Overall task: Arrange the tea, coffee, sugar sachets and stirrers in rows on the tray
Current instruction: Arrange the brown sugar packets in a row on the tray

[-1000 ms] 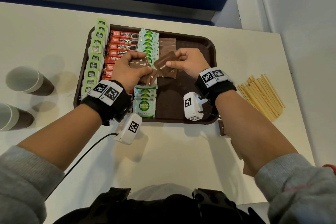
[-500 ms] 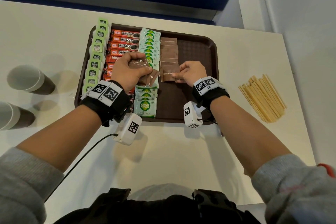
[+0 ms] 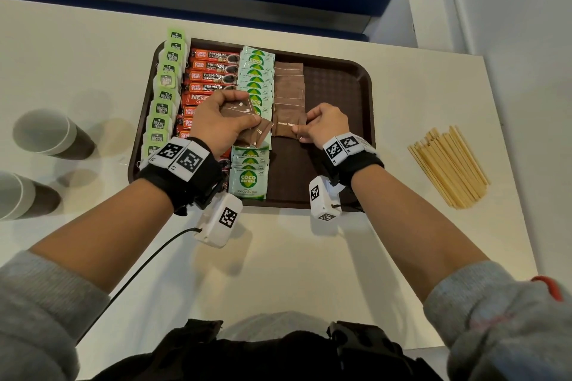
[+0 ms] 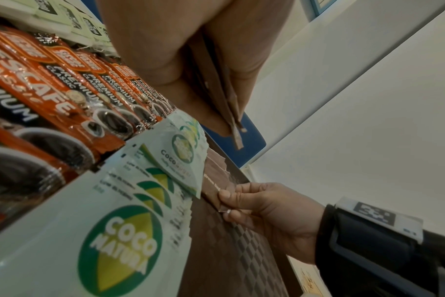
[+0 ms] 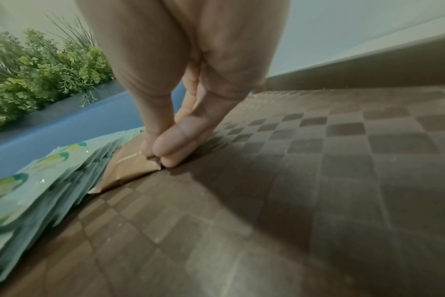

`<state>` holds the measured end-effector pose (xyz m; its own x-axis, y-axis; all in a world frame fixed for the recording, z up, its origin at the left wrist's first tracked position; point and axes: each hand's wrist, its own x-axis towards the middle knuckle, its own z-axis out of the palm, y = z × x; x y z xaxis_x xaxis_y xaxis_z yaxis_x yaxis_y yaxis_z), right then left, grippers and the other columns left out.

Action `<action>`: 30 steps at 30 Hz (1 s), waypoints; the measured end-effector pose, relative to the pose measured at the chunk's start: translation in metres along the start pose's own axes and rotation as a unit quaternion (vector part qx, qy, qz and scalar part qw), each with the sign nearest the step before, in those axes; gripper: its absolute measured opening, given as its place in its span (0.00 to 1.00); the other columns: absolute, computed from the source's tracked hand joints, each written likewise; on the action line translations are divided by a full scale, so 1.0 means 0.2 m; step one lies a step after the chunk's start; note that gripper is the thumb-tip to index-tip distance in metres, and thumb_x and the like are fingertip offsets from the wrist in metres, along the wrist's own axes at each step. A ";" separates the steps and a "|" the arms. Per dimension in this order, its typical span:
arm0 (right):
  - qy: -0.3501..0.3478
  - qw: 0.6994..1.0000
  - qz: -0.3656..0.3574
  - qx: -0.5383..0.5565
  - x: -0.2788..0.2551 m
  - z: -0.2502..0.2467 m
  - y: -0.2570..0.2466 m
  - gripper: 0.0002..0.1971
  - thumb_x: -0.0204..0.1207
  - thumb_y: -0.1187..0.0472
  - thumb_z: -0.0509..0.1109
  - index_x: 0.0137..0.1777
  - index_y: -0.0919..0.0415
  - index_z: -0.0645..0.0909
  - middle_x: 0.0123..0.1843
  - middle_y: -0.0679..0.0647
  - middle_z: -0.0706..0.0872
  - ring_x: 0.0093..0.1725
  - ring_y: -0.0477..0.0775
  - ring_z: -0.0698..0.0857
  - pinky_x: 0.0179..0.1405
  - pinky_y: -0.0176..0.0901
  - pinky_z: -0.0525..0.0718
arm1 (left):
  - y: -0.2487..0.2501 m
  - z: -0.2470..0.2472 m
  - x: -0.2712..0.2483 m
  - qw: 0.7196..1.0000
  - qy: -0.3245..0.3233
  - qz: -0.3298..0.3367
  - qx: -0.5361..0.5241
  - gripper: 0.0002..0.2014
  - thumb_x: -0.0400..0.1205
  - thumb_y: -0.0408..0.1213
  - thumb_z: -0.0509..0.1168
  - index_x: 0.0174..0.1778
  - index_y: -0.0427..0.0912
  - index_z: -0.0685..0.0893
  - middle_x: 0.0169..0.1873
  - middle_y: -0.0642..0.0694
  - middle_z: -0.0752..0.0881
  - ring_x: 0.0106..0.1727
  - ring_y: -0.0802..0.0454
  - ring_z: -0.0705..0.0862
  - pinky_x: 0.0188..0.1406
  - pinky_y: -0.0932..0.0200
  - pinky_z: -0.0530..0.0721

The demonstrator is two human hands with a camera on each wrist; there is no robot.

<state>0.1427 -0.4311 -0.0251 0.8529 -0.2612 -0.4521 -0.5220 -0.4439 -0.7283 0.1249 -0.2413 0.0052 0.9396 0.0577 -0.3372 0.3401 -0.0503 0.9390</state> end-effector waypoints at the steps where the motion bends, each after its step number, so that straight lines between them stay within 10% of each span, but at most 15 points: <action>1: 0.000 1.000 0.000 0.001 0.00 0.00 0.00 0.17 0.64 0.66 0.82 0.36 0.56 0.73 0.32 0.52 0.85 0.27 0.49 0.86 0.36 0.44 0.90 | 0.00 0.00 0.00 1.000 0.000 -0.001 0.001 0.19 0.71 0.26 0.76 0.53 0.46 0.81 0.41 0.53 0.84 0.39 0.60 0.85 0.40 0.64 0.88; 9: -0.005 1.000 -0.004 -0.023 0.01 0.00 0.00 0.18 0.63 0.63 0.83 0.39 0.54 0.73 0.42 0.57 0.88 0.31 0.52 0.89 0.40 0.46 0.91 | 0.00 0.01 0.00 1.000 -0.005 -0.014 -0.005 0.19 0.71 0.25 0.76 0.54 0.46 0.81 0.42 0.53 0.85 0.41 0.57 0.86 0.45 0.56 0.89; 15: 0.009 0.998 -0.024 -0.059 0.01 -0.03 0.00 0.18 0.62 0.58 0.84 0.43 0.56 0.75 0.40 0.55 0.88 0.26 0.48 0.86 0.23 0.29 0.82 | 0.00 0.01 0.00 1.000 -0.017 -0.013 -0.011 0.20 0.70 0.25 0.76 0.53 0.46 0.81 0.43 0.52 0.85 0.41 0.57 0.86 0.44 0.56 0.89; 21: -0.043 0.989 -0.124 -0.063 -0.05 -0.03 -0.09 0.14 0.70 0.41 0.74 0.41 0.51 0.79 0.41 0.54 0.88 0.37 0.52 0.89 0.42 0.47 0.89 | 0.01 0.03 -0.01 0.999 -0.026 -0.002 -0.033 0.20 0.72 0.26 0.75 0.55 0.47 0.79 0.46 0.51 0.86 0.46 0.55 0.87 0.46 0.60 0.88; 25: -0.187 0.972 -0.139 0.001 -0.12 -0.02 -0.17 0.08 0.75 0.53 0.73 0.41 0.57 0.81 0.33 0.52 0.86 0.26 0.42 0.86 0.29 0.34 0.84 | 0.01 0.04 -0.02 0.999 -0.029 0.015 -0.034 0.21 0.75 0.28 0.73 0.60 0.45 0.77 0.52 0.46 0.84 0.48 0.52 0.86 0.48 0.57 0.88; 30: -0.201 0.968 -0.139 0.053 -0.11 -0.01 -0.19 0.07 0.74 0.65 0.74 0.37 0.60 0.79 0.35 0.63 0.86 0.26 0.45 0.86 0.27 0.34 0.85 | 0.02 0.04 -0.03 0.998 -0.038 0.014 -0.055 0.20 0.77 0.23 0.70 0.61 0.44 0.75 0.51 0.46 0.85 0.48 0.52 0.86 0.48 0.55 0.88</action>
<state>0.1430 -0.4097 0.0139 0.8989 0.2199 -0.3790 -0.2891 -0.3525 -0.8900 0.1198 -0.2490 0.0098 0.9503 -0.0187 -0.3108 0.3114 0.0585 0.9485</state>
